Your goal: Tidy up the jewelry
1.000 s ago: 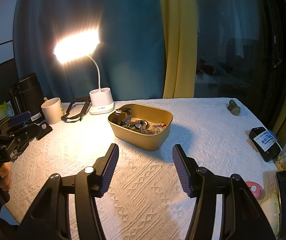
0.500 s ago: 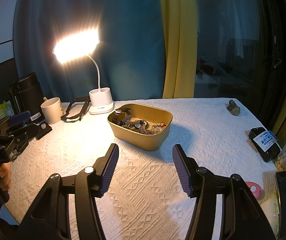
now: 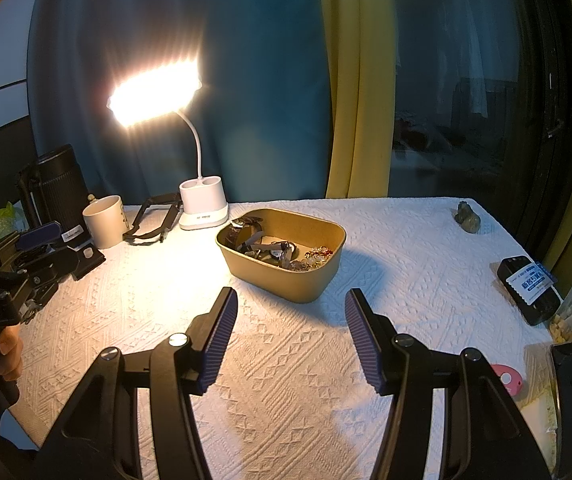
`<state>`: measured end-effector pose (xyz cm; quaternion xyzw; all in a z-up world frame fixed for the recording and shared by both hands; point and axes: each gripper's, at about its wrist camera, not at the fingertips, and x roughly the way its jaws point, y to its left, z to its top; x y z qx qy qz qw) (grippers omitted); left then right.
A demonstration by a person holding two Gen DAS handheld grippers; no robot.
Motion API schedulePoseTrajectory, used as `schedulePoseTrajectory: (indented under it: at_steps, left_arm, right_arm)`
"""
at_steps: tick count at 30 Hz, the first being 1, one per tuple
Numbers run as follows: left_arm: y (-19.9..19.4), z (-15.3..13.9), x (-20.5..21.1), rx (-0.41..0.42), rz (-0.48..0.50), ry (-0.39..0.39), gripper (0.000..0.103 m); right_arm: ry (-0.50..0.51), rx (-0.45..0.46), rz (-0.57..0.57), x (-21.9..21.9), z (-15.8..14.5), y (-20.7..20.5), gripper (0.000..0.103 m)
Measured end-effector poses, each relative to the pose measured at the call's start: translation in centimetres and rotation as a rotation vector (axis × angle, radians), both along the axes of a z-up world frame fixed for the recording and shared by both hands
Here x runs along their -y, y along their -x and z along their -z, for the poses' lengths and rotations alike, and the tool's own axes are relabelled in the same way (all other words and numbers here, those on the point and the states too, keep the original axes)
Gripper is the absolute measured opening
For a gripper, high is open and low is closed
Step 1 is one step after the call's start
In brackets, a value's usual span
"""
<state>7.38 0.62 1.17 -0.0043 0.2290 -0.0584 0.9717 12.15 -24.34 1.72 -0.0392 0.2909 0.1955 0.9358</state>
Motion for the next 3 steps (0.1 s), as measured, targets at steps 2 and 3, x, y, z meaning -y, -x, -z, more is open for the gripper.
schedulePoseTrajectory:
  at_steps: [2, 3]
  left_arm:
    - [-0.01, 0.01, 0.02, -0.002, -0.001, 0.001, 0.099]
    - [-0.09, 0.04, -0.01, -0.005, -0.003, 0.001, 0.099]
  right_arm:
    - [0.000, 0.000, -0.001, 0.00, -0.01, 0.00, 0.054]
    - [0.000, 0.000, -0.002, 0.02, 0.00, -0.02, 0.054]
